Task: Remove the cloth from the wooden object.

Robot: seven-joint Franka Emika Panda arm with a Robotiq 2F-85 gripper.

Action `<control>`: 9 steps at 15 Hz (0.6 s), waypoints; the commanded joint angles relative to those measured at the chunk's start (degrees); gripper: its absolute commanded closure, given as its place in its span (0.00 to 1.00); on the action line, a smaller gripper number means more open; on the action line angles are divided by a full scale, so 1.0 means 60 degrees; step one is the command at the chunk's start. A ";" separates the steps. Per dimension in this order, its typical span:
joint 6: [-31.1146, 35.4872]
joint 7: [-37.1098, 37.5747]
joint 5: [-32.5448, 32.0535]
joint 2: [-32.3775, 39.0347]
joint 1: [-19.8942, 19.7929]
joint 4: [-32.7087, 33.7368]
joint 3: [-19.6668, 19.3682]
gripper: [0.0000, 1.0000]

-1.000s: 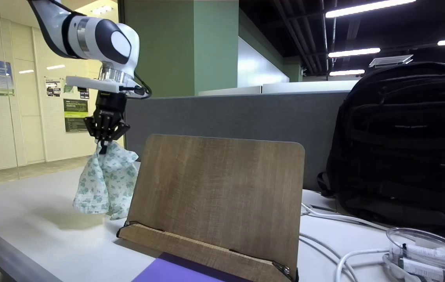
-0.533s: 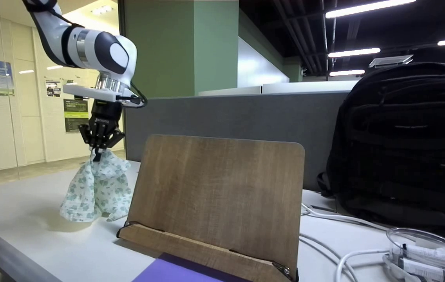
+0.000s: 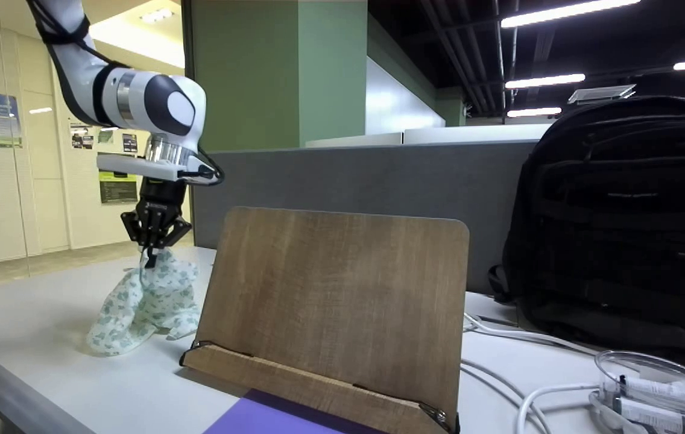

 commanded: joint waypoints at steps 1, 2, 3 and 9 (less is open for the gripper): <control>0.0703 0.1002 -0.1229 0.0850 0.0479 0.0329 -0.0273 0.99; 0.1028 0.1285 -0.1692 0.0993 0.0650 0.0307 -0.0396 0.99; 0.1264 0.1581 -0.2148 0.1135 0.0825 0.0312 -0.0544 0.99; 0.1045 0.2099 -0.2683 0.1561 0.1050 0.0526 -0.0708 0.64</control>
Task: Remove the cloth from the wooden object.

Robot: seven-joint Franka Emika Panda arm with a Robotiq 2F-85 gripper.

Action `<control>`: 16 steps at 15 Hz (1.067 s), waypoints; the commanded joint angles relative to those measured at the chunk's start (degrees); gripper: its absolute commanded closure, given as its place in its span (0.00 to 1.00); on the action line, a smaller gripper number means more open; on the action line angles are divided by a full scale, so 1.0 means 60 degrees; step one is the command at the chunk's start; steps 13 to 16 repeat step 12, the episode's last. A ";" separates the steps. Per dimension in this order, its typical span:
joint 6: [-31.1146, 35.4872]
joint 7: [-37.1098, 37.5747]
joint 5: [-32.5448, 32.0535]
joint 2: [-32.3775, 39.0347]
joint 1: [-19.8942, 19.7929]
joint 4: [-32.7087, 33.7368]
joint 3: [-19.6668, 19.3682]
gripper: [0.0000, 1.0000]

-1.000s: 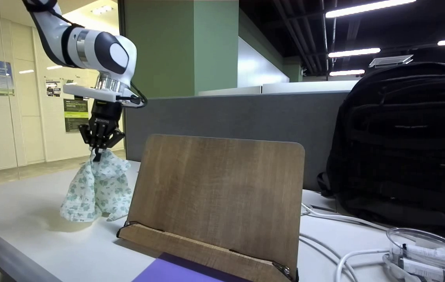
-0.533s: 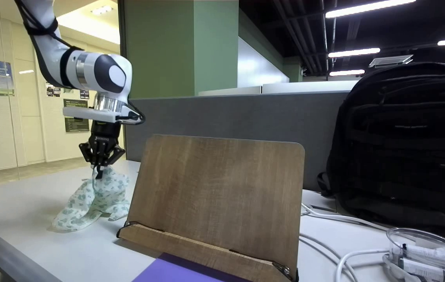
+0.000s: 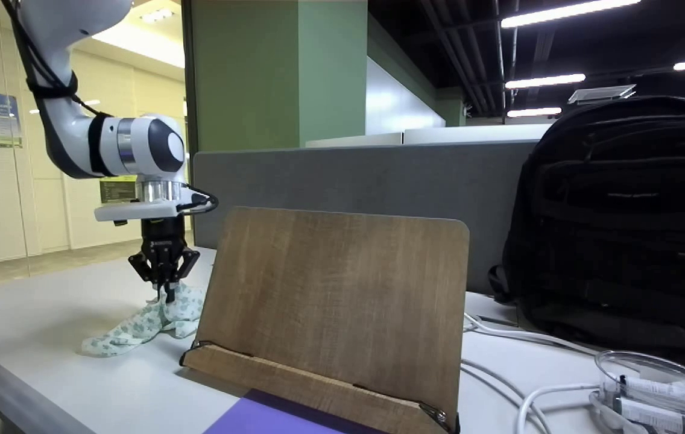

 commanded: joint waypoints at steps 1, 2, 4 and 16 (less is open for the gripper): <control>-0.0744 -0.0041 0.0455 0.0099 -0.0168 0.0419 0.0196 0.56; -0.0878 -0.0119 0.0607 0.0038 -0.0218 0.0458 0.0241 0.50; -0.1143 -0.0015 0.0555 -0.0241 -0.0179 0.0557 0.0154 0.36; -0.2172 -0.0013 0.0058 -0.1629 -0.0232 0.0759 0.0158 0.00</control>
